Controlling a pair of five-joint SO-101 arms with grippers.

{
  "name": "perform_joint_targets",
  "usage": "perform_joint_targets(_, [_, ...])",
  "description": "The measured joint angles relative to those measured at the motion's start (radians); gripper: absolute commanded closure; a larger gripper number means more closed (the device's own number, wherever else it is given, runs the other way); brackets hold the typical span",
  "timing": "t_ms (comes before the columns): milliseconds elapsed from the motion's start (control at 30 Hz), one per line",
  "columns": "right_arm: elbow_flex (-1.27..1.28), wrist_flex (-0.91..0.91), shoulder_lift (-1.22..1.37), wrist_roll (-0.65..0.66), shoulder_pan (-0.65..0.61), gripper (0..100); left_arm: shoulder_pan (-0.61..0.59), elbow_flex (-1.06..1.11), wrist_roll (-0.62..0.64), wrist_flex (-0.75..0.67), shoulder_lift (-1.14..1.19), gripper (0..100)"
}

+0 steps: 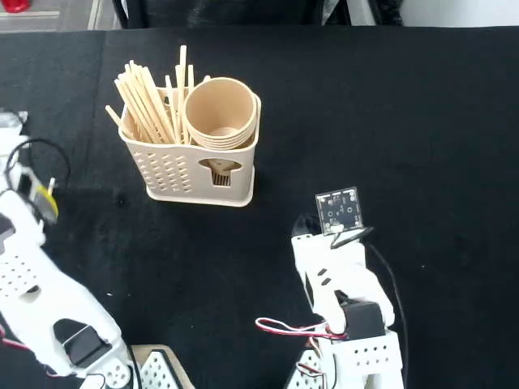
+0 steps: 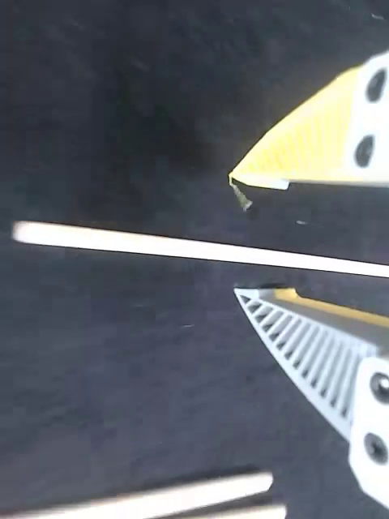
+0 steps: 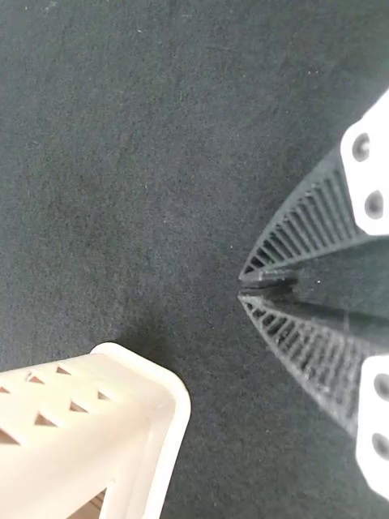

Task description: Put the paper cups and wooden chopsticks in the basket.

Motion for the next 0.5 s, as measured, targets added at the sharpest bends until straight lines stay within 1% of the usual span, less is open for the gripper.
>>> perform_joint_targets(100, [0.000,0.000,0.000,0.000,0.000,98.5,0.054,-0.015,0.064,-0.081,0.000,79])
perform_joint_targets(200, [0.000,0.000,0.000,0.000,0.000,98.5,0.078,-0.015,0.087,-0.152,0.031,79])
perform_joint_targets(333, [0.000,0.000,0.000,0.000,0.000,98.5,0.081,-0.009,0.089,-0.226,0.112,82])
perform_joint_targets(400, [0.000,0.000,0.000,0.000,0.000,98.5,0.083,-0.011,0.087,-0.235,0.138,84])
perform_joint_targets(500, [0.000,0.000,0.000,0.000,0.000,98.5,0.086,-0.011,0.046,-0.235,0.189,91])
